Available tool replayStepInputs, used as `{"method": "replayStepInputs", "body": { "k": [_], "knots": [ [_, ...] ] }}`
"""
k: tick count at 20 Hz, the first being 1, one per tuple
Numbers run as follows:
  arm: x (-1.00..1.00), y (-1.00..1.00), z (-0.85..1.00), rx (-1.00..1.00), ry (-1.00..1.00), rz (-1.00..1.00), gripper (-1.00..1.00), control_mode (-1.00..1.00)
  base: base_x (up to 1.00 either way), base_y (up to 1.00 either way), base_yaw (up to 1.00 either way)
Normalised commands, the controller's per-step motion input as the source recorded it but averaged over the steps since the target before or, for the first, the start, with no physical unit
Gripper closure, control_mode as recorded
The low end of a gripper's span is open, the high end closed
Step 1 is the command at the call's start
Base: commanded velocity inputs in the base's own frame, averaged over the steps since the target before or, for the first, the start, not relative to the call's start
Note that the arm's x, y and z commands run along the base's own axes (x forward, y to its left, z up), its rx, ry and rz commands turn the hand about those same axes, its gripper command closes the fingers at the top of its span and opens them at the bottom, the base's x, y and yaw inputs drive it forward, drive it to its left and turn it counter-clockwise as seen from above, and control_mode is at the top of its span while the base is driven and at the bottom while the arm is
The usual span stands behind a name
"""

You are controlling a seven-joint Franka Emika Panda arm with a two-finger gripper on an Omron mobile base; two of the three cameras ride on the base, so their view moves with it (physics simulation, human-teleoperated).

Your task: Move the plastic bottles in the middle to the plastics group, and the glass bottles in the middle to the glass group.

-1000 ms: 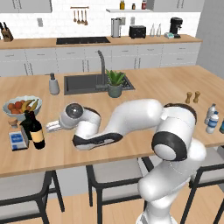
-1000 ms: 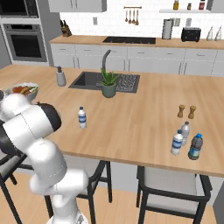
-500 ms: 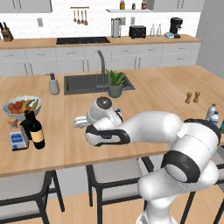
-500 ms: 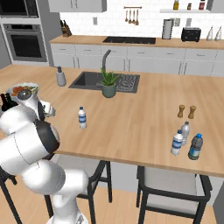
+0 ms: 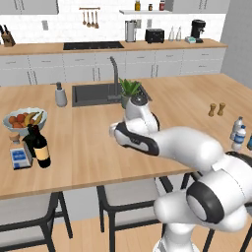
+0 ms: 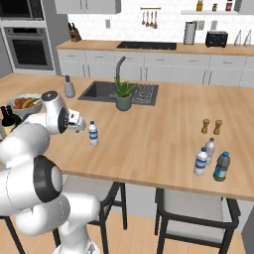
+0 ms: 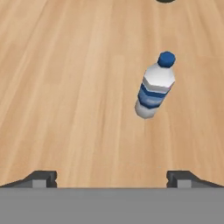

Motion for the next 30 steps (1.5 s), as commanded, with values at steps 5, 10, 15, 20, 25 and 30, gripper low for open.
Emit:
{"method": "replayStepInputs", "body": {
  "k": [5,10,15,20,25,30],
  "knots": [
    [0.14,-0.68,0.21,-0.23,0.29,-0.15,-1.00,-1.00,0.00,0.00,0.00],
    [0.47,-0.24,-0.17,0.01,0.14,-0.03,-1.00,-1.00,0.00,0.00,0.00],
    [0.67,-0.19,-0.36,0.11,0.00,0.00,-1.00,-1.00,0.00,0.00,0.00],
    [0.12,0.00,-0.24,0.08,-0.05,0.00,-1.00,-1.00,0.00,0.00,0.00],
    [0.00,0.00,0.00,0.02,-0.01,0.01,-1.00,-1.00,0.00,0.00,0.00],
    [0.14,0.00,0.01,0.03,0.00,0.00,-1.00,-1.00,0.00,0.00,0.00]
  ]
}}
